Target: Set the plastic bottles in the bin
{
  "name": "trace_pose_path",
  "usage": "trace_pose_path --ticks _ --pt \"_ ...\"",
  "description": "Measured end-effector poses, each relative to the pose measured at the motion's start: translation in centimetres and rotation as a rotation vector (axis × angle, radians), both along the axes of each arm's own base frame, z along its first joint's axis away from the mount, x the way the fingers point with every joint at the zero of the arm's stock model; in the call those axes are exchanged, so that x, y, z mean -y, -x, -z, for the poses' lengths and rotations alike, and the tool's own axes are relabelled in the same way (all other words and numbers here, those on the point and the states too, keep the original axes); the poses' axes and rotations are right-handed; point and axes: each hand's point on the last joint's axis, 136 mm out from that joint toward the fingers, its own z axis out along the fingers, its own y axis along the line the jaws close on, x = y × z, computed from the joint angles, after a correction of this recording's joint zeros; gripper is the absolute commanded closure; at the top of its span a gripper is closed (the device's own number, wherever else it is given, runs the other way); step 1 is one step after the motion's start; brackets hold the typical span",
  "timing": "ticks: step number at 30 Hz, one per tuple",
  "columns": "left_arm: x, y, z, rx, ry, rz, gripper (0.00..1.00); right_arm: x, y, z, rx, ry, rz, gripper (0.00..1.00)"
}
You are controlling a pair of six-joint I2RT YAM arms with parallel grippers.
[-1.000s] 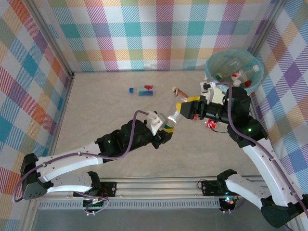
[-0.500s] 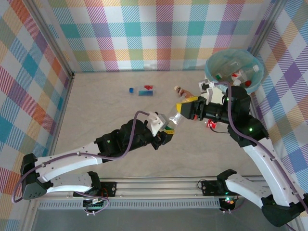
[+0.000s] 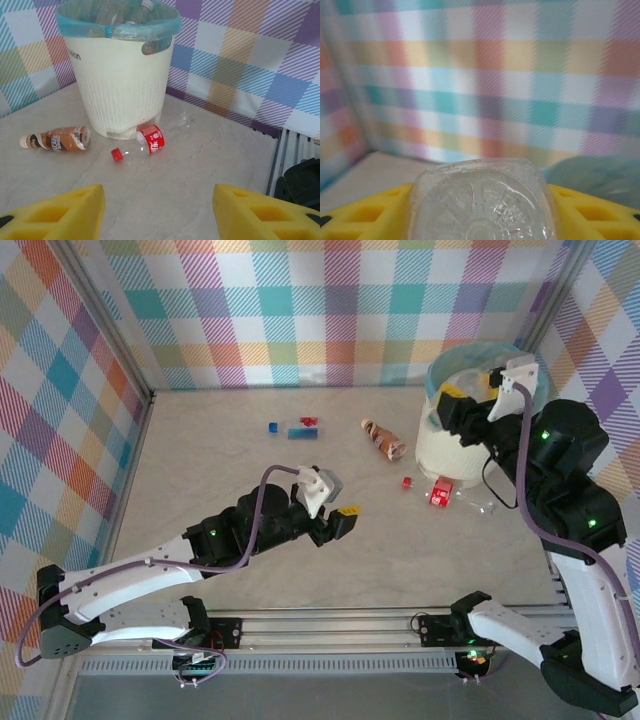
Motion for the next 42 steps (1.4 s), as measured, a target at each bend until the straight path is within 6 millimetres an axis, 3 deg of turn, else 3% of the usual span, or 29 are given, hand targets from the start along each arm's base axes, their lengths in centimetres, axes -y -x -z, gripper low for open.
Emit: trace_pose_path --ticks 5,9,13,24,29,42 --pt "-0.6 -0.1 -0.1 -0.001 -0.004 -0.018 0.4 5.0 -2.9 -0.7 0.053 0.172 0.28 0.4" --pt "-0.9 -0.4 0.1 -0.004 -0.013 -0.044 0.4 8.0 -5.8 0.5 -0.008 0.221 0.411 0.4" --pt "-1.1 -0.5 0.5 -0.013 -0.025 -0.057 0.4 9.4 -8.3 3.0 -0.09 0.254 0.459 0.42" --pt "-1.5 -0.9 1.0 -0.034 -0.038 -0.09 0.39 11.0 -11.9 9.2 -0.244 0.249 0.475 0.39" --pt "-1.7 -1.1 1.0 -0.03 -0.039 -0.107 0.39 11.0 -12.6 13.1 -0.324 0.233 0.465 0.36" --pt "-1.9 -1.6 2.2 -0.048 -0.075 -0.14 0.39 12.1 -14.5 19.9 -0.485 0.106 0.487 0.3"
